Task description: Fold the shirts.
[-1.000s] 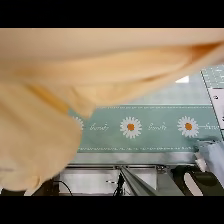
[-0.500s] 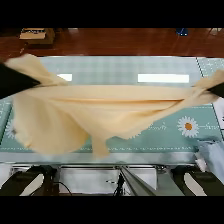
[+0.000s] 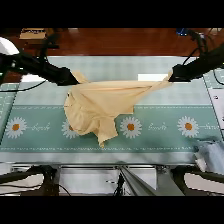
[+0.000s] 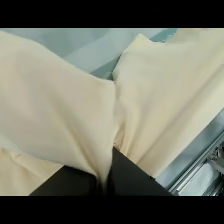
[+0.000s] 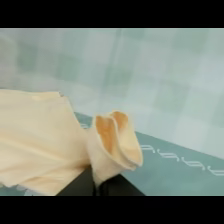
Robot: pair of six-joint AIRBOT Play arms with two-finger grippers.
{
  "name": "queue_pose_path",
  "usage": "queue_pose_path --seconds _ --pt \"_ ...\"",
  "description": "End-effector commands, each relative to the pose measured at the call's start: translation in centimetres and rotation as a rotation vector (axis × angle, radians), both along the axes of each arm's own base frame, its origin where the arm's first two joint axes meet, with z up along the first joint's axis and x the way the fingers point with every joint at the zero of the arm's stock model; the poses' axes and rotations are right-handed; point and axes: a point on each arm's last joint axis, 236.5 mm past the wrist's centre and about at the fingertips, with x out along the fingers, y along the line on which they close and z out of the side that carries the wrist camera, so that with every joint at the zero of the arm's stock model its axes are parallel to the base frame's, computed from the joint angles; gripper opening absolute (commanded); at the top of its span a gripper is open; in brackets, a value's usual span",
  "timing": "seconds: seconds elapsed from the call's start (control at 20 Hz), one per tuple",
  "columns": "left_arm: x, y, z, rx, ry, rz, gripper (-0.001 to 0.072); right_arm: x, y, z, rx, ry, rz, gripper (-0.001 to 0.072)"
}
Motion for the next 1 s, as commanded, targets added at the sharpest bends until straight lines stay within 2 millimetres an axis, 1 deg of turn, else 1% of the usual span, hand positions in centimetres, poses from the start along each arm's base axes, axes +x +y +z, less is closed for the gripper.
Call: queue_pose_path --seconds 0.0,0.05,0.1,0.15,0.2,0.25,0.3,0.35,0.4,0.45,0.5,0.55,0.6,0.65,0.75,0.85,0.95 --pt "2.3 -0.8 -5.7 -0.045 0.098 0.047 0.0221 2.8 0.1 -4.2 0.022 0.024 -0.027 0.0030" --pt "2.3 -0.7 -5.8 -0.047 0.104 0.046 0.0291 2.7 0.1 -4.3 0.022 0.027 -0.024 0.0030" --pt "2.0 -0.3 -5.2 -0.046 0.097 0.026 0.0403 2.6 0.2 -4.2 0.021 0.024 -0.015 0.0030" --pt "1.6 0.8 -4.3 -0.032 0.094 0.016 0.0414 2.4 0.2 -4.0 0.018 0.025 -0.001 0.0030" --pt "1.3 2.7 -3.6 0.004 0.087 0.028 0.0413 2.0 0.2 -3.8 0.016 0.028 0.012 0.0030" --pt "0.9 5.1 -3.0 0.055 0.090 0.060 0.0413 1.7 0.3 -3.6 0.014 0.031 0.027 0.0030" --pt "-0.1 7.9 -2.7 0.113 0.113 0.100 0.0414 1.4 0.3 -3.4 0.011 0.031 0.042 0.0030" --pt "-1.4 9.6 -2.6 0.134 0.143 0.130 0.0414 1.3 0.3 -3.2 0.009 0.029 0.049 0.0030" --pt "-3.2 10.5 -2.8 0.120 0.183 0.156 0.0415 1.3 0.3 -3.1 0.010 0.027 0.051 0.0031" --pt "-5.3 10.7 -3.7 0.099 0.234 0.175 0.0419 1.3 0.3 -3.1 0.009 0.024 0.049 0.0030" --pt "-7.5 10.3 -5.1 0.083 0.289 0.185 0.0486 1.4 0.3 -3.1 0.009 0.020 0.048 0.0030" --pt "-9.8 9.3 -6.9 0.055 0.350 0.197 0.0592 1.6 0.3 -3.1 0.009 0.015 0.045 0.0030" --pt "-11.4 8.1 -8.5 0.015 0.396 0.217 0.0609 1.6 0.3 -3.1 0.009 0.012 0.045 0.0030" --pt "-12.9 6.9 -9.9 -0.025 0.445 0.238 0.0609 1.6 0.3 -3.1 0.009 0.013 0.044 0.0030" --pt "-14.8 5.1 -12.0 -0.071 0.511 0.265 0.0608 1.6 0.3 -3.1 0.009 0.013 0.044 0.0030" --pt "-16.3 4.0 -13.9 -0.047 0.536 0.258 0.0609 1.6 0.3 -3.1 0.009 0.013 0.044 0.0030" --pt "-16.8 2.8 -15.0 -0.017 0.529 0.227 0.0608 1.7 0.3 -3.1 0.009 0.011 0.044 0.0030"
